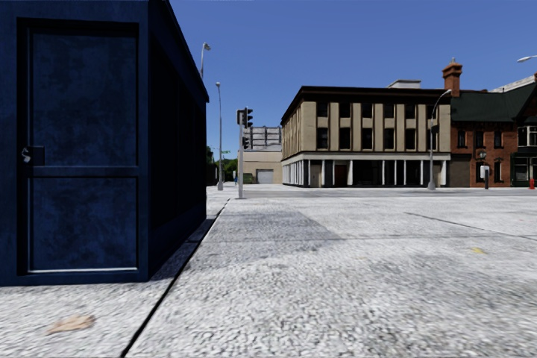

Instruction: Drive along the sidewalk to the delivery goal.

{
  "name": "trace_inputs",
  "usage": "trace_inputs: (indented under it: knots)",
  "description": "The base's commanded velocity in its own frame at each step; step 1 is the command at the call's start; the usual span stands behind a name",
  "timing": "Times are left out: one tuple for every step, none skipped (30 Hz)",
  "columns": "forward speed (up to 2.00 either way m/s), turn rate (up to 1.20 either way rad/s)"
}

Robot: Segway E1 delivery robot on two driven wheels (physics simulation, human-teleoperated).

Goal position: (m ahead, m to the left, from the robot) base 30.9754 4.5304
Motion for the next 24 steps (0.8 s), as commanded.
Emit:
trace_inputs:
  knots:
    - [2.0,0.0]
    - [2.0,0.0]
    - [2.0,0.0]
    - [2.0,0.0]
    - [2.0,0.0]
    - [2.0,0.0]
    - [2.0,0.0]
    - [2.0,0.0]
    - [2.0,0.0]
    - [2.0,0.0]
    - [2.0,0.0]
    - [2.0,0.0]
    - [2.0,0.0]
    - [2.0,0.0]
    - [2.0,0.0]
    - [2.0,0.0]
    - [2.0,0.0]
    - [2.0,0.0]
    - [2.0,0.0]
    - [2.0,0.0]
    - [2.0,0.0]
    - [2.0,0.0]
    - [2.0,0.0]
    - [2.0,0.0]
